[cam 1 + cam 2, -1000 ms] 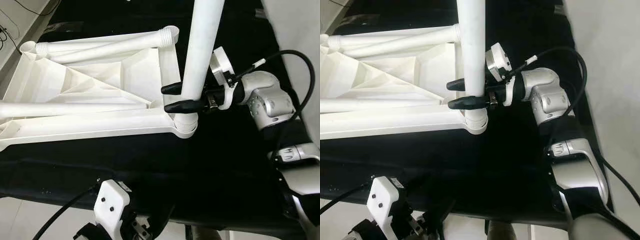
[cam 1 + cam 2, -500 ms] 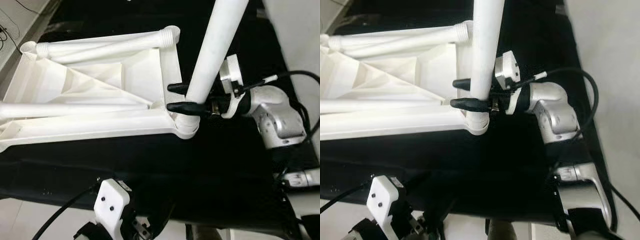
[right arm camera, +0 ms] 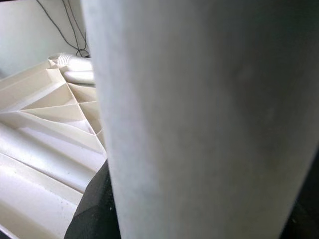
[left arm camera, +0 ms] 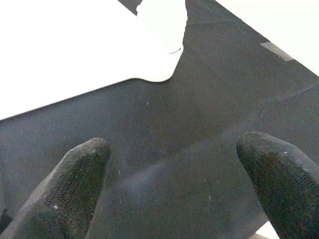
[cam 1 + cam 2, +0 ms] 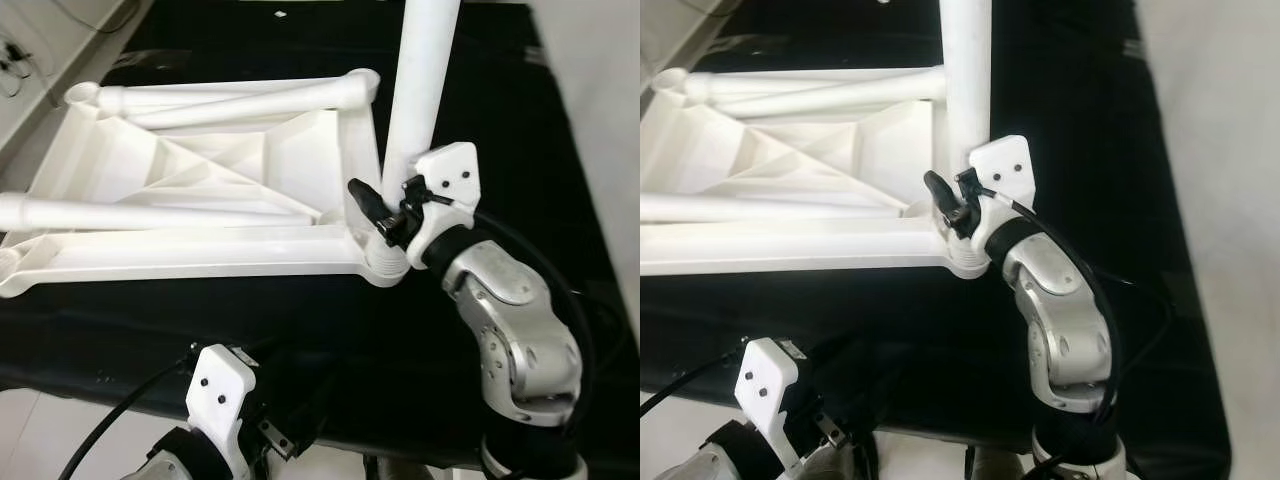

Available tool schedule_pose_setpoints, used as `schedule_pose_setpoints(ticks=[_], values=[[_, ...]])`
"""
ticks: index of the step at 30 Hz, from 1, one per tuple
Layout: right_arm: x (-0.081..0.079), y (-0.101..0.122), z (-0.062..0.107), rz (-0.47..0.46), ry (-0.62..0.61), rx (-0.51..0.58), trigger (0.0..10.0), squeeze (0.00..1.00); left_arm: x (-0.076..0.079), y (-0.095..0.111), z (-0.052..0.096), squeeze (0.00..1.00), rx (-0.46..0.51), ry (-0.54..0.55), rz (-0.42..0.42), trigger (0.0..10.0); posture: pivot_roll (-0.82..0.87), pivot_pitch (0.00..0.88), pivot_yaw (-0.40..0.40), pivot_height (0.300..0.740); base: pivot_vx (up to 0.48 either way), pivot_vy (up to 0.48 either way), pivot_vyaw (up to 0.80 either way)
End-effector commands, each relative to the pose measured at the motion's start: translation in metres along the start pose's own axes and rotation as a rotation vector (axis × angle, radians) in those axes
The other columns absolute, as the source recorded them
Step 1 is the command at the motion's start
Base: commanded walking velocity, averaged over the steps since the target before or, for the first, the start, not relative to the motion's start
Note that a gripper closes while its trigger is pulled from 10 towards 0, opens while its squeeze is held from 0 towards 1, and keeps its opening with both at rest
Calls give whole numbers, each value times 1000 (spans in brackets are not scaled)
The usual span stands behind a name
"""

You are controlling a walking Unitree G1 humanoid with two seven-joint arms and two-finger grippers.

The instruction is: Building children table

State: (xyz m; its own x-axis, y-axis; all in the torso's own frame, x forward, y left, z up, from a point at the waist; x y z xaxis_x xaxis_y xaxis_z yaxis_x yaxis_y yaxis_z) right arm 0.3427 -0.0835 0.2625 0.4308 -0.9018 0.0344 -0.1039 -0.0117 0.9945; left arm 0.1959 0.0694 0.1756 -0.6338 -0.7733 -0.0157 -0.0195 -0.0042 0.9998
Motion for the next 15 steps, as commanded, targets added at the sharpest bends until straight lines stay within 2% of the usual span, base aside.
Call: schedule_pose_setpoints(ticks=[1,4,6,8,11,12,13,15], values=[[8,-59,1,-136,-107,-210,10000,0,-5,-11,-1,0,-28,10,4,10000,39,283,29,740,0,0,0],[6,-58,2,-182,-156,-195,10000,0,-9,-12,-3,0,-26,17,-2,10000,39,283,29,740,0,0,0],[-1,-56,1,-241,-151,-159,10000,0,-15,-15,-5,0,-26,25,-12,10000,42,262,34,740,0,0,0],[-3,-55,1,-255,-146,-151,10000,0,-17,-15,-6,0,-26,28,-14,10000,42,256,36,740,0,0,0],[-15,-42,-2,-308,-49,-46,10000,0,-21,-18,-8,0,-27,31,-33,10000,39,238,45,740,0,0,0],[-15,-42,-2,-308,-49,-46,10000,0,-21,-18,-8,0,-27,31,-33,10000,39,238,45,740,0,0,0],[-20,-32,-1,-311,15,13,10000,0,-23,-19,-9,0,-24,32,-39,10000,40,235,47,740,0,0,0],[-20,-32,-1,-311,15,13,10000,0,-23,-19,-9,0,-24,32,-39,10000,40,235,47,740,0,0,0]])
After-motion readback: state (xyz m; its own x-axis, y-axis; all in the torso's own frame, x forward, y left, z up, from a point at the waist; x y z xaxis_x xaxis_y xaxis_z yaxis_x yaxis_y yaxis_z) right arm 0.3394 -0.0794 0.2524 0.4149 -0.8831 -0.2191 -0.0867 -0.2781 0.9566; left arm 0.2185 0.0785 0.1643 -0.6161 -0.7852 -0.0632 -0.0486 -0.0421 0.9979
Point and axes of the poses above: a point about 5 cm out from each wrist's last joint towards the gripper, its own z axis pointing back from the gripper into the wrist, its own y axis along the axis of the wrist's last joint, x = y × z, the point moved 6 cm from there along -z, pointing out of the wrist towards the gripper, and after that the axes turned 4 degrees about -z, right-handed, at the moved point
